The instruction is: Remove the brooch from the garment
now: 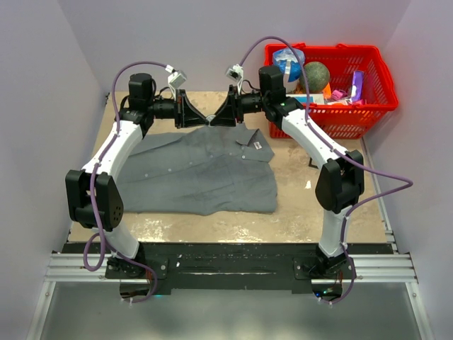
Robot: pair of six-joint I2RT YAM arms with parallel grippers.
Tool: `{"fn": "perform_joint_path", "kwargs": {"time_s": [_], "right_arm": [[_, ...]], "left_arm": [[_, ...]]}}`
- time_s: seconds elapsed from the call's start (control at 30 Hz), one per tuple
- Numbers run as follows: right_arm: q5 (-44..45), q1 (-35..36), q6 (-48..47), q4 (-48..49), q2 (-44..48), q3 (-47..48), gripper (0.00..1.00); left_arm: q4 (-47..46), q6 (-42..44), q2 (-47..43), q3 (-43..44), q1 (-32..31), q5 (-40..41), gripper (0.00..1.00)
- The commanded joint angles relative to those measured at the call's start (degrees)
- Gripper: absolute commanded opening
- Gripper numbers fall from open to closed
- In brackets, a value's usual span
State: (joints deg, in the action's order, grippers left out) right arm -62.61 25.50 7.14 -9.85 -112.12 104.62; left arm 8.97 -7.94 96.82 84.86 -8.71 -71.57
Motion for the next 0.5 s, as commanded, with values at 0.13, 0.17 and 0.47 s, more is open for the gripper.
{"fn": "perform_joint_path", "kwargs": {"time_s": [0.13,0.17,0.47], "right_arm": [[1.1,0.2,-0.1,-1.3,0.5,0.5,0.32],[1.3,0.0,0.0,-1.6,0.4,0.3,0.31],[5.7,-0.1,-1.7,-5.1,0.1,0.6,0.26]], "left_arm": [[-0.2,1.4,0.0,2.4,-0.3,-1.9,0.0],[0.1,1.8,0.0,2.7,-0.2,-2.0,0.0],[10.7,14.3,0.0,6.0,-1.2,-1.5,0.0]]}}
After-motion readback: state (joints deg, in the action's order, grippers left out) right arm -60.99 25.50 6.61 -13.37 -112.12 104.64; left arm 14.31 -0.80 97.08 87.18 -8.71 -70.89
